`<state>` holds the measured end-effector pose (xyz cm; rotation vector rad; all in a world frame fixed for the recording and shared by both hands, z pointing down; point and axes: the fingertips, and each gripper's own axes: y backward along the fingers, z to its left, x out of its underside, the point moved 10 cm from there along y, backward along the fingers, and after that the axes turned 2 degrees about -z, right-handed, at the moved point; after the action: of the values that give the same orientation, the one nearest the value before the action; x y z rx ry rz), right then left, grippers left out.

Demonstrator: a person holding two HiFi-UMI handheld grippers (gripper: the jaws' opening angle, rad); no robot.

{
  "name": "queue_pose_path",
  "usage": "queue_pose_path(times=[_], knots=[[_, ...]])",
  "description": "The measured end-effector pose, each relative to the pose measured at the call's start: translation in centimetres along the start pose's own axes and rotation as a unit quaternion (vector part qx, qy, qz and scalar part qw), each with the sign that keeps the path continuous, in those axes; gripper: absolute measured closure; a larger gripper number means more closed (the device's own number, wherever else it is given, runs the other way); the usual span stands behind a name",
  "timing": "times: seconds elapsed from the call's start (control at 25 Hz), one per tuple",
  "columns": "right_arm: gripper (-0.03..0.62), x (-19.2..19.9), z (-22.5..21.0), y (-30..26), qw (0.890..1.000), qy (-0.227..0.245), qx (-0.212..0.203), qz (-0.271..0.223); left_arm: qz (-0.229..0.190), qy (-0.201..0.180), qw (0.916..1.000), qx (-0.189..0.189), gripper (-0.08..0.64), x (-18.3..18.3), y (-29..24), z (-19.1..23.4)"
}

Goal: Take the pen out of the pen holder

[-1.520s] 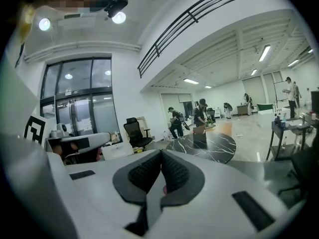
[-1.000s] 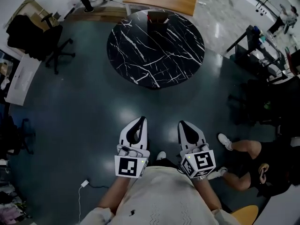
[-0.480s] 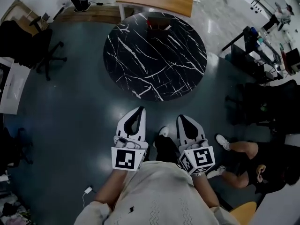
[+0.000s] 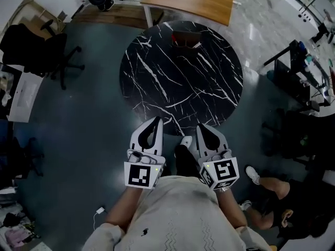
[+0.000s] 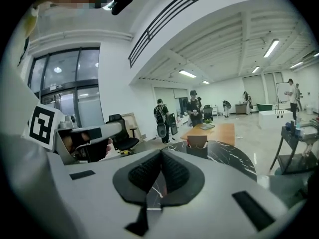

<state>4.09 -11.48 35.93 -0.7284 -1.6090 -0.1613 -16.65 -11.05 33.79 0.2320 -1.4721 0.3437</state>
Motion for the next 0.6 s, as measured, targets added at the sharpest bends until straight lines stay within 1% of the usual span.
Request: queue_pose_path(times=[0.12,0.2,0.28,0.4,0.52,0.6], knots=[[0.574,-1.9,-3.6,-2.8,1.0,0.0,-0.028,-0.002,-0.026,0.013,0.9995,-0.014,0.548,-1.2,-4.9,-1.2],[0.574,-2.8,-5.6,-4.7,0.999,0.0,-0.046,-0.003,-0.021,0.01,0.9995,-0.024,0.549,-1.3,-7.4,-1.7],[0.574,-3.4,-7.3,-6.5,0.998,0.004,-0.059,0.0,0.001,-0.003,0.9995,-0.031,0.548,-0.7,-9.5,-1.7],[0.574,-4.0,-9.2,-8.5,0.998,-0.004,-0.064,0.006,0.019,-0.014,0.9991,-0.036,0.549,-0.1,-11.9,-1.5],[0.574,-4.1,-10.8,-10.4,0.998,-0.02,-0.059,0.014,0.03,-0.01,0.999,-0.033,0.549,0.3,-14.5,-0.5],[0.574,-4.0,-11.6,-11.7,0.998,-0.018,-0.053,0.022,0.029,0.0,0.9993,-0.025,0.549,1.0,-16.5,0.5]])
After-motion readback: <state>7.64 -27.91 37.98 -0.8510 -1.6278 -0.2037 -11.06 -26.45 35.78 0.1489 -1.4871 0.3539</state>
